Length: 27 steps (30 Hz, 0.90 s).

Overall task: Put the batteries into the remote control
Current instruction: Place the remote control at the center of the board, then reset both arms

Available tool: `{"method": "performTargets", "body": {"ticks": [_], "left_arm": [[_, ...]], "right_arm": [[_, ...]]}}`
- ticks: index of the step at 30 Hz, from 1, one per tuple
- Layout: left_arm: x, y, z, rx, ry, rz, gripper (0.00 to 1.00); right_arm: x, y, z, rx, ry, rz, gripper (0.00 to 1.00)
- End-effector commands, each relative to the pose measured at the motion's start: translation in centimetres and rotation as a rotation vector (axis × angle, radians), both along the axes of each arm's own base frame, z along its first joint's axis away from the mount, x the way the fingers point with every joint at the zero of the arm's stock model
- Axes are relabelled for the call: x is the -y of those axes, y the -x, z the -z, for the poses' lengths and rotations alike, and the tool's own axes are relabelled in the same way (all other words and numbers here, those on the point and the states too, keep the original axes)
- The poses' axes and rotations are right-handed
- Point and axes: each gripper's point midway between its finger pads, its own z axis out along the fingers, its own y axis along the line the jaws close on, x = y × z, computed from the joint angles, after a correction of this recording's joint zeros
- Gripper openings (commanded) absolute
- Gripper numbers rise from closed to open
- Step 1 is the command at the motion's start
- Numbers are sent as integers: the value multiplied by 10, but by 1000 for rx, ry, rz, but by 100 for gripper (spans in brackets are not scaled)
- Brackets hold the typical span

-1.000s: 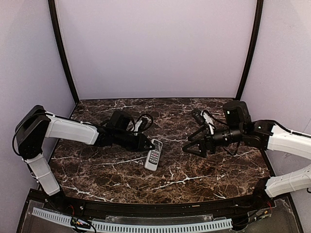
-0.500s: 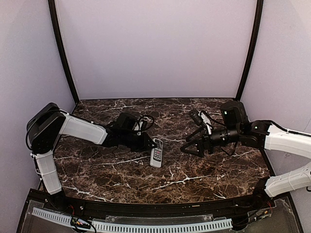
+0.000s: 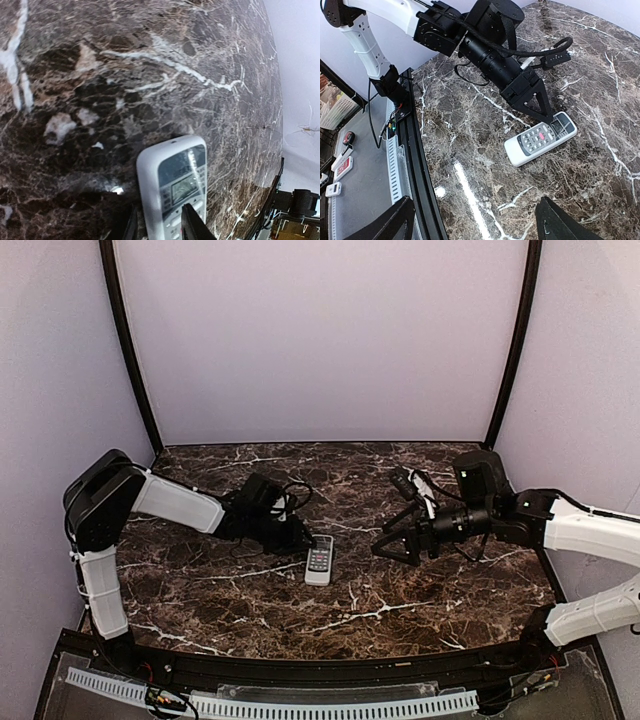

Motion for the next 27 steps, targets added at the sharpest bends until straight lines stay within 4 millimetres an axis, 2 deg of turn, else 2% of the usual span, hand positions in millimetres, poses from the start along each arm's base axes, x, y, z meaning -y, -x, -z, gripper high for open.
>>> {"method": "performTargets", "body": {"ticks": [1,8,10,12,13,14,15,16,17,18,19,20,21,22,23,24,25,26,27], "left_arm": [[-10,-3,6,-11,-69,-12,31],[-16,-4,2,4,-112,-5,47],[-17,-5,-6,31,-120,7,56],[-22,-7,-21,80,-144,19,68],[-27,-8,-25,93,-170,15,78],[-29,-10,-38,130,-170,23,86],[-34,-10,-42,141,-185,23,93],[-38,-12,-54,175,-183,27,96],[-43,-12,-58,182,-195,25,98],[-49,-15,-72,215,-190,23,98],[-55,-14,-74,219,-207,19,98],[-62,-17,-87,253,-206,16,98],[-69,-15,-89,259,-230,20,99],[-78,-17,-101,283,-228,3,98],[-85,-13,-101,281,-246,7,98],[-96,-15,-115,305,-237,-15,99],[-105,-10,-111,298,-255,-14,99],[-118,-11,-124,326,-252,-47,98],[-133,-9,-118,313,-273,-68,98]], "right_arm": [[0,0,-2,10,-21,-6,83],[1,-2,-2,10,-19,5,84],[1,-3,-1,8,-14,12,85],[1,-3,1,3,-11,15,87],[1,-3,2,0,-9,16,88],[1,-4,2,-1,-8,18,91],[1,-4,3,-2,-7,18,96],[0,-5,3,-1,-6,22,98],[0,-6,2,4,-10,24,99],[0,-8,1,11,-11,31,99],[0,-10,-1,20,-14,36,99],[0,-13,-2,26,-17,45,99],[-1,-15,-3,30,-20,50,99],[-1,-18,-4,33,-25,57,99],[-1,-22,-5,32,-29,64,99],[-1,-28,-4,28,-32,75,99],[-2,-31,-2,21,-35,79,99],[-2,-36,-1,14,-34,86,99],[-2,-41,1,11,-33,96,99]]}}
